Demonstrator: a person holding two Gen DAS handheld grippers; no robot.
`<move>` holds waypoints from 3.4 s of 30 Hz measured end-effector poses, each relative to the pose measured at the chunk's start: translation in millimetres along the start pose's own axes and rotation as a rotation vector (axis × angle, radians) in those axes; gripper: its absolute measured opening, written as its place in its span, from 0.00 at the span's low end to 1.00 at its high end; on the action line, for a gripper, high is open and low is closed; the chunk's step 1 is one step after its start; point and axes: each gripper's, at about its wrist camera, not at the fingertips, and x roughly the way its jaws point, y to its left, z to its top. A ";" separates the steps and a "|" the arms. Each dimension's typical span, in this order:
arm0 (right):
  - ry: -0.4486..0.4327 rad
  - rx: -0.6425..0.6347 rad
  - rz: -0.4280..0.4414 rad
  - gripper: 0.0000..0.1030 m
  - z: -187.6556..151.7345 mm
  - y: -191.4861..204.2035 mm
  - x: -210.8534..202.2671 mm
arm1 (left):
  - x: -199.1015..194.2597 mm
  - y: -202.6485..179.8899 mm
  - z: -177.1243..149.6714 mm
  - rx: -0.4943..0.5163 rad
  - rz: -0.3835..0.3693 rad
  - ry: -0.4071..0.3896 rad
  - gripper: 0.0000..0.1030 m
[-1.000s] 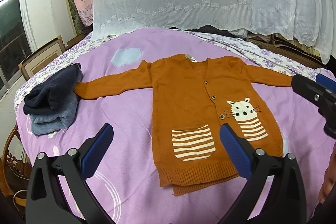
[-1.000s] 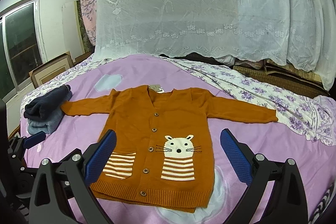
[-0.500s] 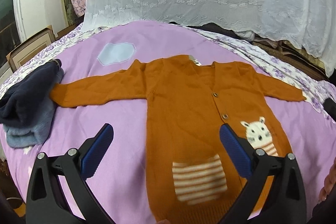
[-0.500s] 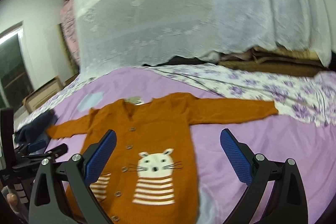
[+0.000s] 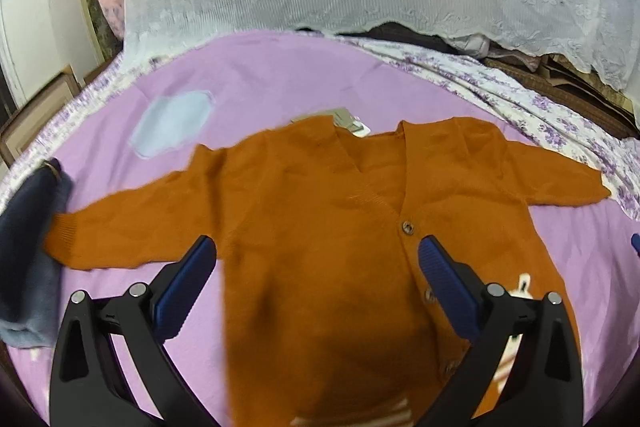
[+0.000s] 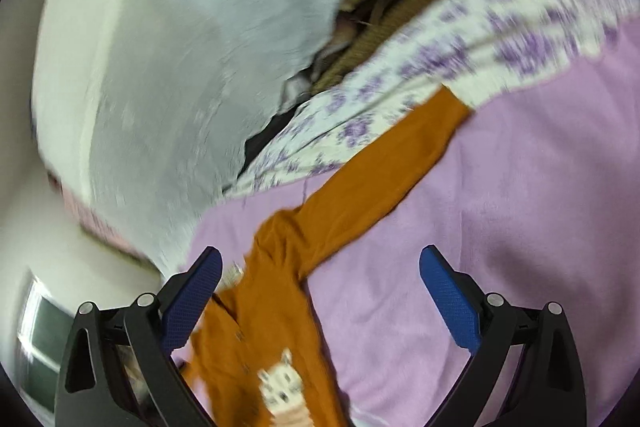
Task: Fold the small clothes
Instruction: 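Grasp the cuff of the cardigan sleeve with the right gripper, then lift the sleeve cuff with the right gripper and fold it across the cardigan body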
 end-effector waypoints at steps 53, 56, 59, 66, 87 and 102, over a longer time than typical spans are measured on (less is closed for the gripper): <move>-0.161 0.175 -0.168 0.07 72.0 -89.0 86.6 | 58.5 5.8 -8.5 0.020 0.119 0.027 0.96; -0.179 0.119 -0.175 0.06 71.5 -77.1 83.7 | 53.2 23.2 -0.6 0.024 0.252 -0.008 0.96; -0.190 0.064 -0.165 0.06 70.0 -61.4 80.3 | 62.8 46.0 3.5 0.004 0.265 0.057 0.96; -0.175 -0.051 -0.093 0.06 56.4 -13.2 67.4 | 69.0 119.9 -5.8 -0.152 0.110 0.149 0.96; -0.087 -0.265 -0.072 0.06 -5.8 138.4 94.5 | 78.5 130.1 -13.8 -0.190 0.020 0.194 0.96; -0.012 -0.340 -0.012 0.06 -55.1 195.9 116.9 | 40.7 153.7 -3.3 -0.248 0.081 0.085 0.96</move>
